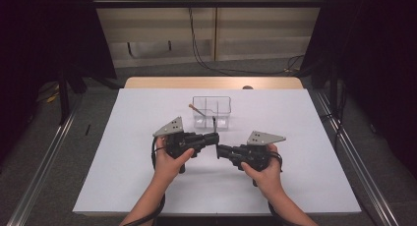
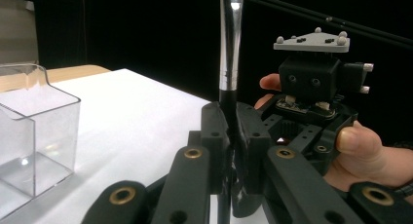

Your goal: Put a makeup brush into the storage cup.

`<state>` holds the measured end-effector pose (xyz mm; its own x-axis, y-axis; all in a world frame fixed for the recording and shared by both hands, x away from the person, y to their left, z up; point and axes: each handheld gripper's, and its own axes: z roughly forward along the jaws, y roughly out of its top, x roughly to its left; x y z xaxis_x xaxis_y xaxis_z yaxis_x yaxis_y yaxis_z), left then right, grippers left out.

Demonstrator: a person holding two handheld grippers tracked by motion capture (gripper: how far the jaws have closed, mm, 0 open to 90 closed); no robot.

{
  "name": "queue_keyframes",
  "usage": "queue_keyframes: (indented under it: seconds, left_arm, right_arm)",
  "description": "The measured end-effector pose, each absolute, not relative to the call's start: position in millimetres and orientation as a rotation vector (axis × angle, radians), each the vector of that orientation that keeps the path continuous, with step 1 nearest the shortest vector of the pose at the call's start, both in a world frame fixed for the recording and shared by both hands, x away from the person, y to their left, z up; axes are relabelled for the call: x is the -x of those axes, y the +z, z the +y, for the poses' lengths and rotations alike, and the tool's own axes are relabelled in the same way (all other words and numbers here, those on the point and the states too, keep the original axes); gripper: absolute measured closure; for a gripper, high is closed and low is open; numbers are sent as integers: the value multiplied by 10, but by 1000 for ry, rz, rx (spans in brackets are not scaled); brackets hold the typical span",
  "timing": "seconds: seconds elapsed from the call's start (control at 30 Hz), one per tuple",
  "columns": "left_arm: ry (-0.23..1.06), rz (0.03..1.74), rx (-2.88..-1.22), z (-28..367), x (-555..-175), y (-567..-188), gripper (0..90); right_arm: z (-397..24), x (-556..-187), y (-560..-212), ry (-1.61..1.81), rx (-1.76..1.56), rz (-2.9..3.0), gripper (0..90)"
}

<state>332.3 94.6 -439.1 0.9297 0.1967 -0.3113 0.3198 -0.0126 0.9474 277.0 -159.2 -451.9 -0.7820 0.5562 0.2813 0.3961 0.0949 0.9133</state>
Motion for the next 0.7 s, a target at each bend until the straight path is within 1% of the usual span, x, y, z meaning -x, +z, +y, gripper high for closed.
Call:
queue_keyframes:
  seconds: [0.1,0.53,0.63,0.7]
  left_arm:
    - [-95,405,-1588,964,-3324,-4377,839]
    - [-63,418,-1569,1063,-3334,-4341,838]
    - [-57,419,-1568,1076,-3335,-4338,837]
    - [-49,424,-1570,1086,-3332,-4334,836]
  right_arm:
    - [-1600,-2769,-4520,1769,-985,2217,703]
    - [-1615,-2752,-4450,1732,-909,2226,303]
    - [-1640,-2755,-4430,1728,-895,2217,223]
    - [-1668,-2754,-4419,1734,-894,2203,197]
